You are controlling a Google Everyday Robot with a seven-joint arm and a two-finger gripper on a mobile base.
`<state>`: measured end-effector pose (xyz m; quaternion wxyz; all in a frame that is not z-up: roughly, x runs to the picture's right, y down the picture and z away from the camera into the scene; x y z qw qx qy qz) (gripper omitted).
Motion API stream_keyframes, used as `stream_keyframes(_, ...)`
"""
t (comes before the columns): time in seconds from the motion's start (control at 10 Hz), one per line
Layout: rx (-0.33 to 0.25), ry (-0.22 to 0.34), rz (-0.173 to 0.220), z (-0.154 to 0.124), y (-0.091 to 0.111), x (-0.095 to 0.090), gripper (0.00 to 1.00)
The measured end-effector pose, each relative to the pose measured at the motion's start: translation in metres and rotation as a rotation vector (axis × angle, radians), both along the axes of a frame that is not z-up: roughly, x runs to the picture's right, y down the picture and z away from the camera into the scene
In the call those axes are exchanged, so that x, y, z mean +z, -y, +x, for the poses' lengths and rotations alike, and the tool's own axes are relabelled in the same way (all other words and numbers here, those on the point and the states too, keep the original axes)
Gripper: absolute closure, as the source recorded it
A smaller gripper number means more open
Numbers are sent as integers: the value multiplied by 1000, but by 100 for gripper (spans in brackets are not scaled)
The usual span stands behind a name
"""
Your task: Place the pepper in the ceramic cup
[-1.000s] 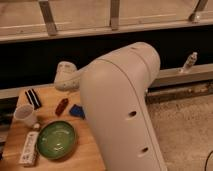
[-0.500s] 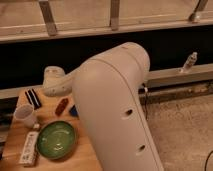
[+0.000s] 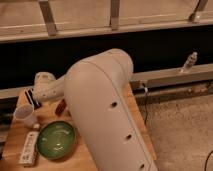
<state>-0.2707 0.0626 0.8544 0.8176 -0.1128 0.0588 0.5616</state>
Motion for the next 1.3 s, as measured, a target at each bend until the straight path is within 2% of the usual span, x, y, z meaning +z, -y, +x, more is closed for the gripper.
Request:
stream_keyframes(0.3,-7,25,-66,-11,-21,17,20)
stream_keyframes(0.8,-9,41,-81,-17,-23,17,20)
stream_keyframes(1.1,8,83,-114,-16,-26,38,20)
stream_keyframes(1.3,8,100,-131,-24,-30,45,20)
